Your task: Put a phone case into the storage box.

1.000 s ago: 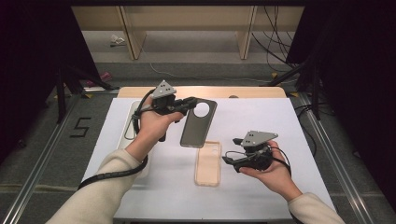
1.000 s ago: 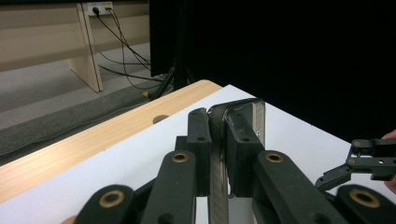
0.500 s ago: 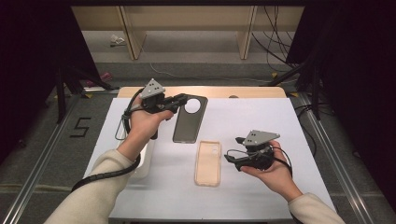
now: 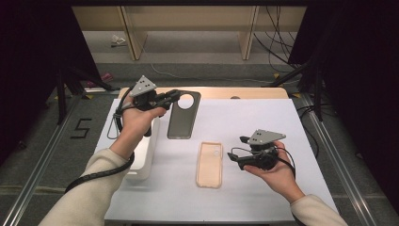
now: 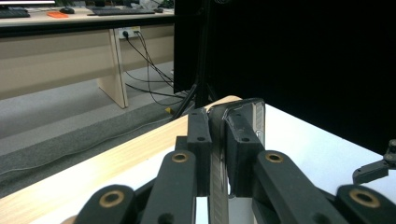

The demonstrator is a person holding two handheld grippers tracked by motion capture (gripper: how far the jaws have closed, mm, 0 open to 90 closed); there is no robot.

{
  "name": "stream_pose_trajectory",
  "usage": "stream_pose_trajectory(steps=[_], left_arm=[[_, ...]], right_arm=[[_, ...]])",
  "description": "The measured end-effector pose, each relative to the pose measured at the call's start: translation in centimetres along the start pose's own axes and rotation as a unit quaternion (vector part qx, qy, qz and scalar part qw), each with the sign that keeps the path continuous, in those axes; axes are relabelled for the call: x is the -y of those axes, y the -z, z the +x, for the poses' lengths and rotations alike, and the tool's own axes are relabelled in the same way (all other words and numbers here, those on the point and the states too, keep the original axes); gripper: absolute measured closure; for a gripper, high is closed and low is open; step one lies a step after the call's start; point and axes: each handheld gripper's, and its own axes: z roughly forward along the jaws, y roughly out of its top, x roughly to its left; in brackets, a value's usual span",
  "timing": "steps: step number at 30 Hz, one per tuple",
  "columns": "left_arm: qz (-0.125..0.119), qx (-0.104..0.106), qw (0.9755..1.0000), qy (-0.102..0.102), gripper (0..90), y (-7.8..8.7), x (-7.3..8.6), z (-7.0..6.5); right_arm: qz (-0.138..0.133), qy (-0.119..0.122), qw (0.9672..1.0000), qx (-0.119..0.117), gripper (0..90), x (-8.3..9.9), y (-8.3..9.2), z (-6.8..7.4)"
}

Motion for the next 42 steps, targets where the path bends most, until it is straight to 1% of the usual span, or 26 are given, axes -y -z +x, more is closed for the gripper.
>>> stream_pose_trajectory(steps=[1,4,8,13,17,25,26,27,36,42], left_arm=[[-0.002,-0.001,1.0000,0.000,81.5,0.1,0.0,0.1],[-0.006,-0.006,1.0000,0.000,81.5,0.4,-0.2,0.5],[-0.012,-0.012,0.9999,0.000,81.5,0.8,-0.4,1.1],[-0.018,-0.016,0.9997,-0.004,81.5,1.2,-0.7,1.6],[-0.022,-0.022,0.9995,-0.004,81.5,1.5,-0.8,2.1],[-0.028,-0.029,0.9991,-0.012,81.5,2.2,-1.3,3.2],[-0.029,-0.031,0.9991,-0.011,81.5,2.3,-1.3,3.3],[-0.028,-0.032,0.9990,-0.013,81.5,2.4,-1.3,3.5],[-0.030,-0.042,0.9986,-0.012,81.5,2.7,-1.5,4.8],[-0.029,-0.046,0.9984,-0.017,81.5,3.0,-1.6,5.6]], right_arm=[[-0.002,-0.005,1.0000,-0.001,25.5,0.0,0.0,0.0],[-0.008,-0.010,0.9999,0.001,25.2,0.0,0.1,0.0],[-0.011,-0.018,0.9998,0.001,23.4,0.0,0.1,-0.1],[-0.015,-0.027,0.9995,0.001,22.7,0.1,0.0,-0.2],[-0.013,-0.027,0.9995,0.002,22.3,0.1,0.0,-0.2],[-0.013,-0.030,0.9995,0.004,21.7,0.2,0.0,-0.3],[-0.013,-0.029,0.9995,0.004,21.7,0.2,0.0,-0.3],[-0.014,-0.030,0.9995,0.003,21.7,0.2,0.0,-0.3],[-0.014,-0.032,0.9994,0.005,21.3,0.2,0.0,-0.3],[-0.015,-0.032,0.9994,0.006,21.1,0.2,0.0,-0.4]])
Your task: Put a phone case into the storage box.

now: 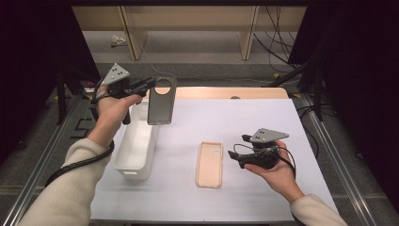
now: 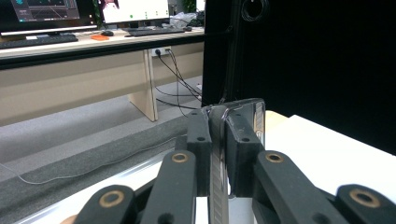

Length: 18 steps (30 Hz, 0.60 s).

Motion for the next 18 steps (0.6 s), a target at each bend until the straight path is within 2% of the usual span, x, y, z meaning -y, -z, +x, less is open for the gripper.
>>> stream_pose_trajectory(steps=[18], left_arm=[[0.001,-0.016,0.9999,0.000,81.5,0.2,-0.1,2.2]], right_arm=[[-0.004,-0.008,0.9999,0.006,20.7,0.0,0.1,-0.2]])
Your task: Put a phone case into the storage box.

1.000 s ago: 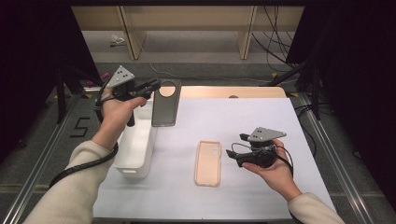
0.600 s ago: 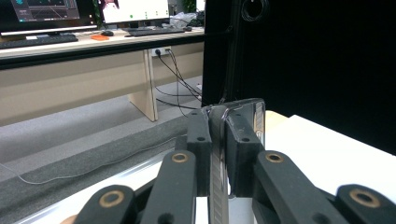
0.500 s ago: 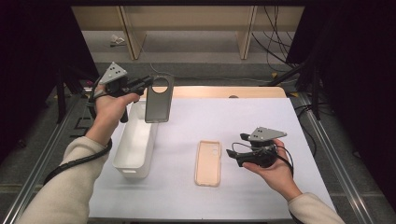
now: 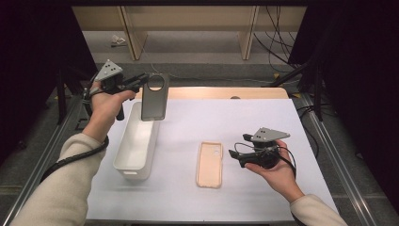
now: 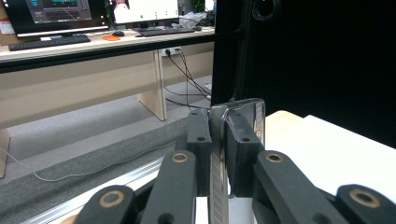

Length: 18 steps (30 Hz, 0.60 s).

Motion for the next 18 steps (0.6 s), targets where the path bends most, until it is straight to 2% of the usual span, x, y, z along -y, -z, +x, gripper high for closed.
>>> stream_pose_trajectory(steps=[18], left_arm=[[0.000,-0.011,0.9999,0.000,81.5,-0.1,-0.4,1.2]], right_arm=[[-0.001,-0.005,1.0000,0.001,20.5,0.1,-0.1,-0.1]])
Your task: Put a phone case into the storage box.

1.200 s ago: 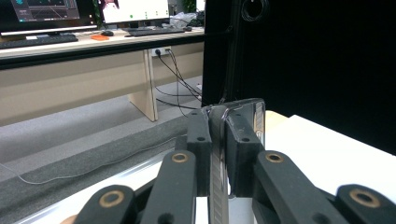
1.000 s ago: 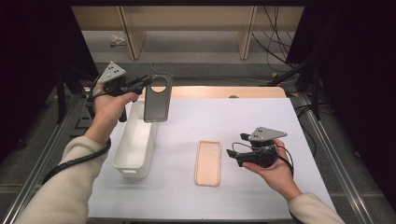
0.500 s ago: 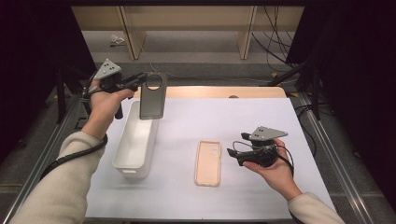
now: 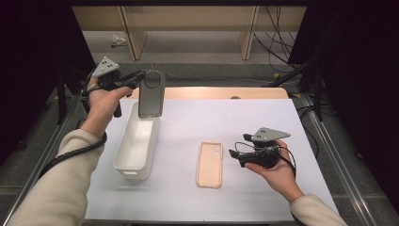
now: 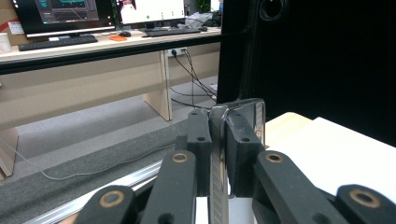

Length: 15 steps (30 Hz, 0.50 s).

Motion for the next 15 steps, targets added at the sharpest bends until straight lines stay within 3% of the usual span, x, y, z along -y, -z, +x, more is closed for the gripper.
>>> stream_pose_trajectory(steps=[15], left_arm=[[0.000,-0.012,0.9999,0.001,81.5,0.1,0.0,1.2]], right_arm=[[-0.002,-0.006,1.0000,-0.001,20.4,0.0,0.0,-0.1]])
